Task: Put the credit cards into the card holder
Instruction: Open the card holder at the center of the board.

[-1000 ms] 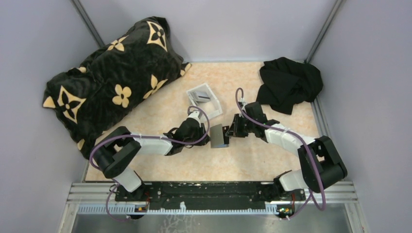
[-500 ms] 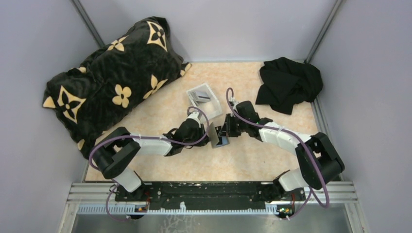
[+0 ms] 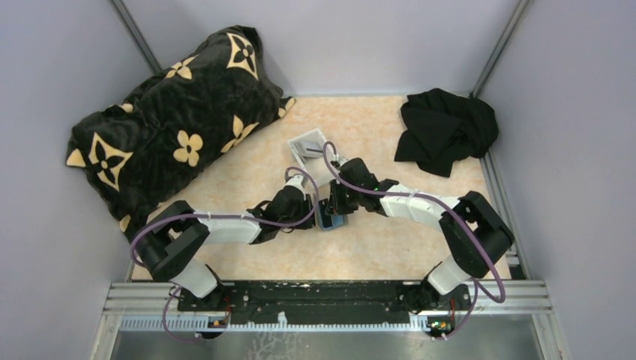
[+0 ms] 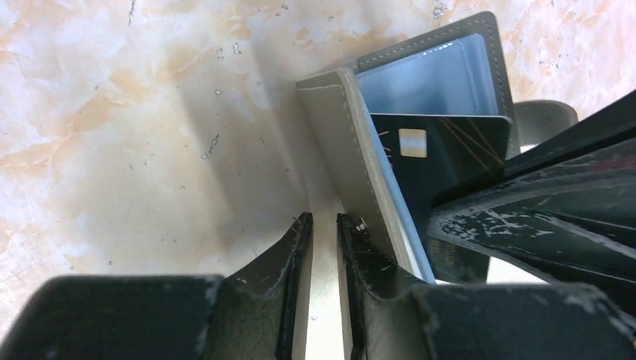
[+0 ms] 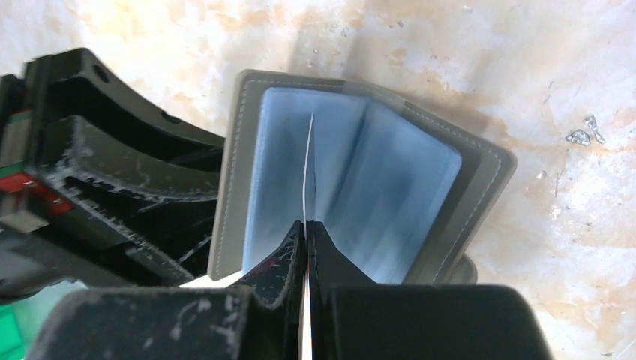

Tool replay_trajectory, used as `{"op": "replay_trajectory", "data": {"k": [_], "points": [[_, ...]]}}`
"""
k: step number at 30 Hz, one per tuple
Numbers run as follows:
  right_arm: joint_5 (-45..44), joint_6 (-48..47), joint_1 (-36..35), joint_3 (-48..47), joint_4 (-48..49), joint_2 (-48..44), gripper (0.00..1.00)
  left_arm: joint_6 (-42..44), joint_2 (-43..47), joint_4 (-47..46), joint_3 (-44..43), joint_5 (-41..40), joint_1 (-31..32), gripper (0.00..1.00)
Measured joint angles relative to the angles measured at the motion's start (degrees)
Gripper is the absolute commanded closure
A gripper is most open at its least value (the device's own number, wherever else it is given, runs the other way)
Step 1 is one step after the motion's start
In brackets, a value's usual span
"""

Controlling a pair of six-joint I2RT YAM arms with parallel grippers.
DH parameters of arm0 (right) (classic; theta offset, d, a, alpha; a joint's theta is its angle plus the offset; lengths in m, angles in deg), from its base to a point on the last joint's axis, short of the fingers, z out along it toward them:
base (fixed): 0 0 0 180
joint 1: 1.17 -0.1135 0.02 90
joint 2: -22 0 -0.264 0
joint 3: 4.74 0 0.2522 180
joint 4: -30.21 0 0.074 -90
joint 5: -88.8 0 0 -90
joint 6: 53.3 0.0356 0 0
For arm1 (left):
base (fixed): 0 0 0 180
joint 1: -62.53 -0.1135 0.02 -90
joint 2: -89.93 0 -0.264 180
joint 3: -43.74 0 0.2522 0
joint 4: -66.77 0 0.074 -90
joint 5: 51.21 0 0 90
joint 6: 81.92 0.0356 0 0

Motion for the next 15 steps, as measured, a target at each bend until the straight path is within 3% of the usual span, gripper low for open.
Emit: {"op": "replay_trajectory", "data": {"k": [15], "points": [[-11.85,-3.04,-7.63,-7.3,-3.91,8.11,1.0,-2.1,4.92,12.52,-0.96,-0.09,0.26,0.68]]}}
